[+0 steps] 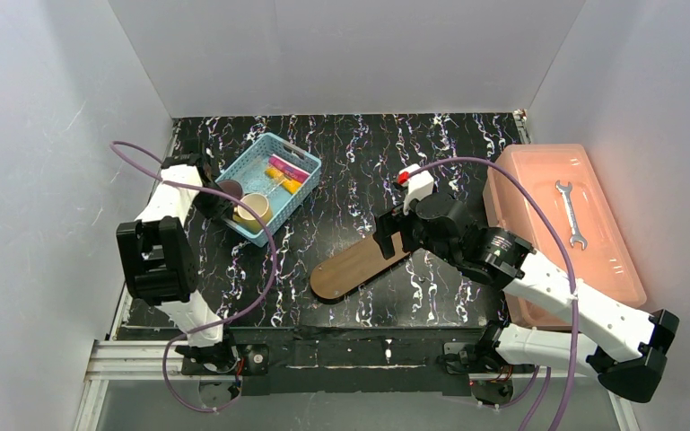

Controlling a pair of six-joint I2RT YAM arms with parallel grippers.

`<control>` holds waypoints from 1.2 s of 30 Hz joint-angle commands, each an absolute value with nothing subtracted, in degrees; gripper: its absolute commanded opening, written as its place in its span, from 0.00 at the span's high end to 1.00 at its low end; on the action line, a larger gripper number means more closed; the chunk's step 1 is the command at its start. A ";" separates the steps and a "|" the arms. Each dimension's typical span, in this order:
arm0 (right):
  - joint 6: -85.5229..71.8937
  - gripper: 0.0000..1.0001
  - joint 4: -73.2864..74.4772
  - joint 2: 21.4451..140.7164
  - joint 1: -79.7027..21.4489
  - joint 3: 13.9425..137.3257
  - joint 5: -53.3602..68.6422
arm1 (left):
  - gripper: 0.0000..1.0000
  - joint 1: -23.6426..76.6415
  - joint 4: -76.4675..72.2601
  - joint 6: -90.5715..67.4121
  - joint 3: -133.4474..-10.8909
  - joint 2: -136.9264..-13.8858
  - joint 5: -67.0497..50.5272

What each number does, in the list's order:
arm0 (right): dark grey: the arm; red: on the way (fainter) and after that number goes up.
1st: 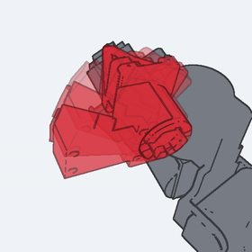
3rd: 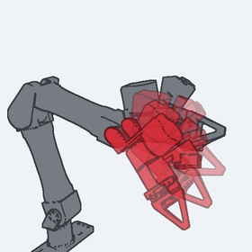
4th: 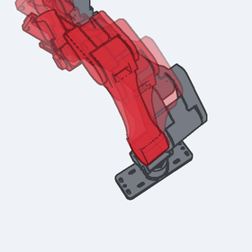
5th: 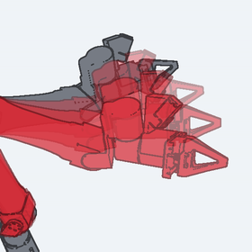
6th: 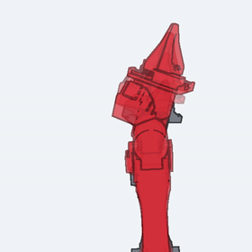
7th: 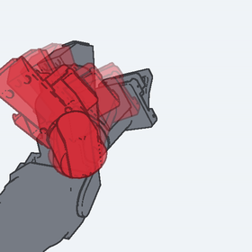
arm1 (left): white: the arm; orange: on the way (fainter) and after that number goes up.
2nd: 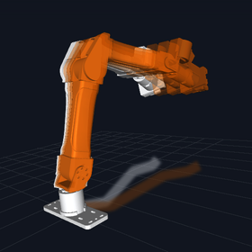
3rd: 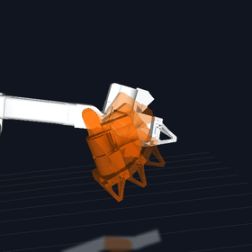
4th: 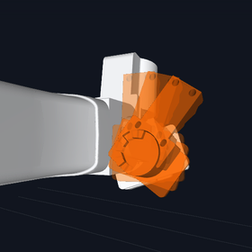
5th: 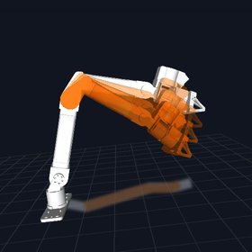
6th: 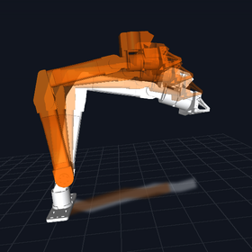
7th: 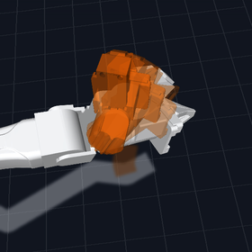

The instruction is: Prepare toiletry sets of a toothbrush and toothpaste on the tray

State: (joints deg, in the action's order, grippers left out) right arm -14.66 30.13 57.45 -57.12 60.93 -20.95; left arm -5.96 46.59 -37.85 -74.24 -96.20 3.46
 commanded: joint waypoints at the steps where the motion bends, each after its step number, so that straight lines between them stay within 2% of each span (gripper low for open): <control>1: -13.43 0.00 30.09 56.04 -57.22 61.27 -19.90 | 1.00 -5.38 47.06 -32.44 -79.53 -99.17 -3.82; 4: -12.70 0.00 30.44 55.97 -57.22 61.17 -19.48 | 1.00 -4.81 47.26 -30.46 -82.15 -101.41 -5.39; 5: -12.45 0.00 30.56 45.38 -57.22 61.17 -19.32 | 1.00 -4.51 47.40 -29.84 -83.26 -102.24 -5.89; 6: -12.21 0.00 30.73 54.66 -57.22 61.24 -19.18 | 1.00 -4.29 47.57 -29.20 -84.39 -103.16 -6.57; 7: -12.07 0.00 30.99 55.80 -57.22 61.26 -19.02 | 1.00 -3.99 47.61 -28.56 -85.39 -104.10 -7.47; 26: -10.96 0.00 37.01 54.09 -57.22 61.38 -19.08 | 1.00 9.08 49.01 -15.31 -103.15 -116.87 -11.30; 36: -12.00 0.00 38.19 54.10 -57.22 60.52 -17.70 | 1.00 12.51 50.57 -10.45 -112.75 -122.13 -14.78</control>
